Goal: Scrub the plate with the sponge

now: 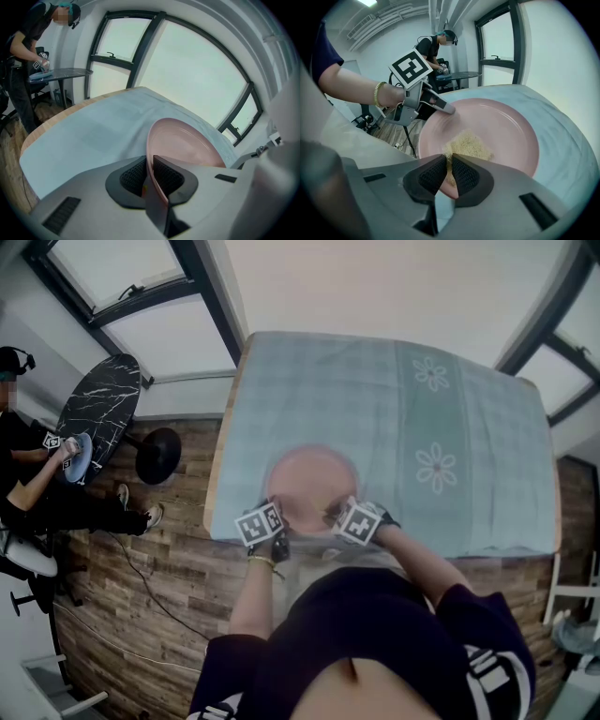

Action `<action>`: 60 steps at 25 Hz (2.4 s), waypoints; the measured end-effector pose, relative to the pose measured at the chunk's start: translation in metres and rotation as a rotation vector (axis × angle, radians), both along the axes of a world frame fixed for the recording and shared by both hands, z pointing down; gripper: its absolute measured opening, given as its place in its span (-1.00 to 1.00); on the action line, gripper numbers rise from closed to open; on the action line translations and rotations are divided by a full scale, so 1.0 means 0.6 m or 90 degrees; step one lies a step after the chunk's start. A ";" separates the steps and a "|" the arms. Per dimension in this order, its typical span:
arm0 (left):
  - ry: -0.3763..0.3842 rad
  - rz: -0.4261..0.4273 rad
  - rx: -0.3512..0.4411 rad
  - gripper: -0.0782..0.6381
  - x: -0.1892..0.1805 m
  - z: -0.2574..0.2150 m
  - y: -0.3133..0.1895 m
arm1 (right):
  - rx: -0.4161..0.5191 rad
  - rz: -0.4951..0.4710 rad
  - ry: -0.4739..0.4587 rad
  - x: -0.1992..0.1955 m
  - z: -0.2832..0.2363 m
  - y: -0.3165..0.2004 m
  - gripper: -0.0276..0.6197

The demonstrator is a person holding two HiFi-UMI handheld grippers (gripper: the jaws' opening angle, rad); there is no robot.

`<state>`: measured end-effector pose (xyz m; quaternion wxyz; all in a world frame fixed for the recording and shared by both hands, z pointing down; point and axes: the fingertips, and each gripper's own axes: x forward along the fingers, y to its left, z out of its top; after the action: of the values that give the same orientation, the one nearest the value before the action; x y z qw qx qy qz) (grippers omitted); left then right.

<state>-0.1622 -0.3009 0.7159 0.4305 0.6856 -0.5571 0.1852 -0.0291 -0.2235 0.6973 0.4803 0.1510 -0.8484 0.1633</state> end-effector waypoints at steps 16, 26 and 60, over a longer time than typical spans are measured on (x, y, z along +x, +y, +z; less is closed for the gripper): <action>0.002 -0.001 0.000 -0.64 0.002 0.000 -0.001 | -0.054 -0.024 -0.069 -0.041 -0.034 0.041 -0.80; 0.026 0.012 0.005 -0.64 0.005 -0.002 0.004 | -0.040 0.064 -0.162 -0.057 -0.090 0.019 -0.80; 0.077 0.098 0.221 -0.64 0.009 -0.294 0.333 | 0.137 0.447 -0.335 -0.064 -0.276 0.218 -0.80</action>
<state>-0.1566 -0.1010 0.5395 0.3233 0.8001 -0.4995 0.0770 -0.0674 -0.0929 0.5315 0.1454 0.4317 -0.8514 0.2602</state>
